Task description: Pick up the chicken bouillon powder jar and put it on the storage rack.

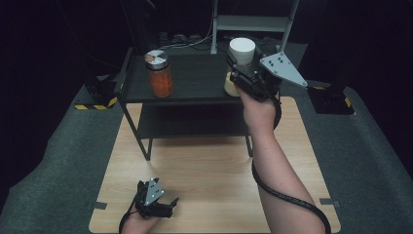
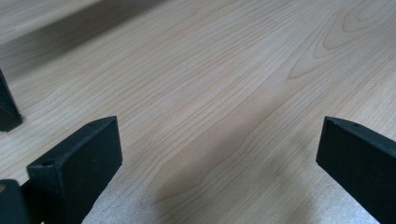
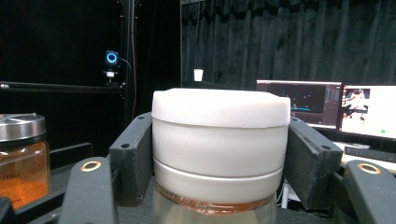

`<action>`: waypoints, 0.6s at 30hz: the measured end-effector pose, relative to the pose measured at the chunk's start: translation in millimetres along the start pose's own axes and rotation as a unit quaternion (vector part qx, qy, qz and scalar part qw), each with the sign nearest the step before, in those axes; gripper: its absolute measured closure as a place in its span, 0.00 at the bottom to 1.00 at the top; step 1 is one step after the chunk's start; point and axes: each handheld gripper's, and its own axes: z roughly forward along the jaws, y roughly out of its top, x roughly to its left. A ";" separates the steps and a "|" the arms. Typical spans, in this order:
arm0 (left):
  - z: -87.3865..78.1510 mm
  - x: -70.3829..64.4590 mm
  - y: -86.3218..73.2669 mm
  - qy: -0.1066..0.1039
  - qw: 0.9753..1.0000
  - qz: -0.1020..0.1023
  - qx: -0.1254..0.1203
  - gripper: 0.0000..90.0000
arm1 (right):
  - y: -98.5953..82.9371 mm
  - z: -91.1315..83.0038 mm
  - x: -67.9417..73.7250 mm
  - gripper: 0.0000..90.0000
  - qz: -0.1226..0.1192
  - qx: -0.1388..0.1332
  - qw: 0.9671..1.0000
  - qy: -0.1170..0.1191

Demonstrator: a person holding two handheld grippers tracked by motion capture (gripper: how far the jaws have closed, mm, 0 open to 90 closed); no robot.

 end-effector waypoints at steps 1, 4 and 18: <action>-0.1 -0.1 -0.1 0.000 1.000 0.000 0.000 0.01 | 0.1 0.1 -0.2 0.37 0.000 0.000 1.000 0.000; -0.3 -0.3 -0.2 0.000 1.000 0.001 0.000 0.01 | 0.2 0.0 -0.1 0.37 -0.003 0.000 1.000 0.000; -0.9 0.9 -0.7 -0.001 1.000 -0.001 -0.001 0.01 | 0.2 5.2 -1.9 0.37 -0.005 0.002 1.000 -0.002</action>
